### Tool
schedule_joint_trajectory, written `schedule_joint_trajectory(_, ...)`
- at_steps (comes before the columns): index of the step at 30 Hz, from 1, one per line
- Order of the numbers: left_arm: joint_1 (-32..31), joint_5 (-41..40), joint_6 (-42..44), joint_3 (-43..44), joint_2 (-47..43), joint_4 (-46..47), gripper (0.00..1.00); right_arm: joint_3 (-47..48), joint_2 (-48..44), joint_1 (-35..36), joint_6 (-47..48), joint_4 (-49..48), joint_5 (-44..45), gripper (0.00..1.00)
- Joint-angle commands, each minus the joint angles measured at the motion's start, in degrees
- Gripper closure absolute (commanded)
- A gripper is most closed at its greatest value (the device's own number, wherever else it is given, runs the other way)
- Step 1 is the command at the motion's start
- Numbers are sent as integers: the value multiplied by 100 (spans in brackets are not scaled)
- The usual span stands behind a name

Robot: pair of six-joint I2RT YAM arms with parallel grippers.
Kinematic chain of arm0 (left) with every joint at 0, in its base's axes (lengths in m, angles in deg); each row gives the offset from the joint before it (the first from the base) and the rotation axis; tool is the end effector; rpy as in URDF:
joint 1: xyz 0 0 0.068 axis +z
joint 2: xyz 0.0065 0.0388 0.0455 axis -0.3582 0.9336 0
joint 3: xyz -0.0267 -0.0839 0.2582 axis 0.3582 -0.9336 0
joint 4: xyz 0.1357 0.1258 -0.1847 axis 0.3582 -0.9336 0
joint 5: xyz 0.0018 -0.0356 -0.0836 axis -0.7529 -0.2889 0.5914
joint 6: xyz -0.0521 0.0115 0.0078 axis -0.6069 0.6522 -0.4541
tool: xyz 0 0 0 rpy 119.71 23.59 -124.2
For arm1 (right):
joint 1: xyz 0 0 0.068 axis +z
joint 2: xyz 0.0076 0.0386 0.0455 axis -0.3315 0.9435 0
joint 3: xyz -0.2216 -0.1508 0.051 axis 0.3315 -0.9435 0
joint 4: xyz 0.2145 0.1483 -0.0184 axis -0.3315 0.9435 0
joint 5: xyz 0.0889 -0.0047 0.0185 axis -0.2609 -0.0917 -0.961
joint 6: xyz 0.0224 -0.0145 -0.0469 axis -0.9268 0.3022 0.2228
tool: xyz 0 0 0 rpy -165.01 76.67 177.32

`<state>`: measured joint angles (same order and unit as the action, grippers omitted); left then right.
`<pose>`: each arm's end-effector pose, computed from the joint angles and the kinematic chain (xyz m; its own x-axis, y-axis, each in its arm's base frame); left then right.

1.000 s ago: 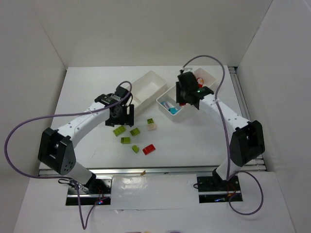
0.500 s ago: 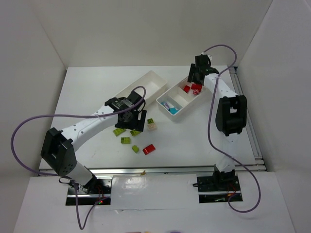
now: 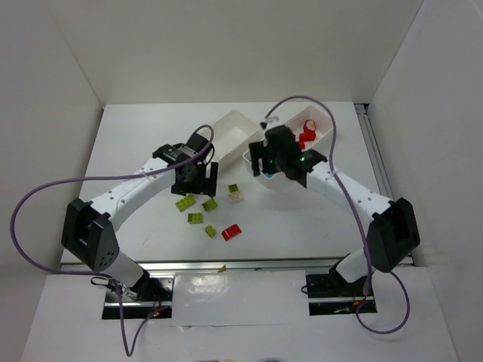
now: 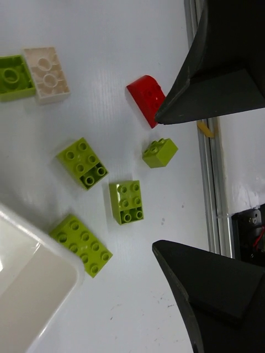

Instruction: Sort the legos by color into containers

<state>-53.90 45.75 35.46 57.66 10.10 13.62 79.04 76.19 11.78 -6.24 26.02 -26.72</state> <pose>0.2630 -0.1628 0.2806 -0.8966 -0.0556 -0.4394 -0.0144 0.9952 -0.0965 0.2978 0.1729 0.3024 -0.6143 -0.1237 -0.7793 -0.2735 0.9598 0.0633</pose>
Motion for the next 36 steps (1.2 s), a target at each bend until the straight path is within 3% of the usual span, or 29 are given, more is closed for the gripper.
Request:
schedule_joint_trajectory(1, 293, 180, 31, 274, -159, -15, 2, -851, -321, 848, -217, -6, -504, 18)
schedule_joint_trajectory(7, 1171, 101, -418, 195, -439, -217, 2, -1239, -76, 2411, -509, -59, -679, 17)
schedule_joint_trajectory(12, 1558, 259, -357, 124, -624, -156, 2, -915, 433, 3065, -88, 169, -487, 18)
schedule_joint_trajectory(23, 1612, 514, -348, -420, -677, 90, 4, -774, 1435, 3232, 819, 425, 154, 26)
schedule_joint_trajectory(29, 1612, 383, -348, -413, -677, 143, 4, -721, 1778, 3101, 898, 30, 323, 26)
schedule_joint_trajectory(31, 1612, 321, -348, -412, -677, 143, 4, -721, 1849, 2873, 898, -216, 323, 31)
schedule_joint_trajectory(36, 1612, 268, -295, -359, -625, 143, 4, -668, 2034, 2626, 898, -603, -28, 31)
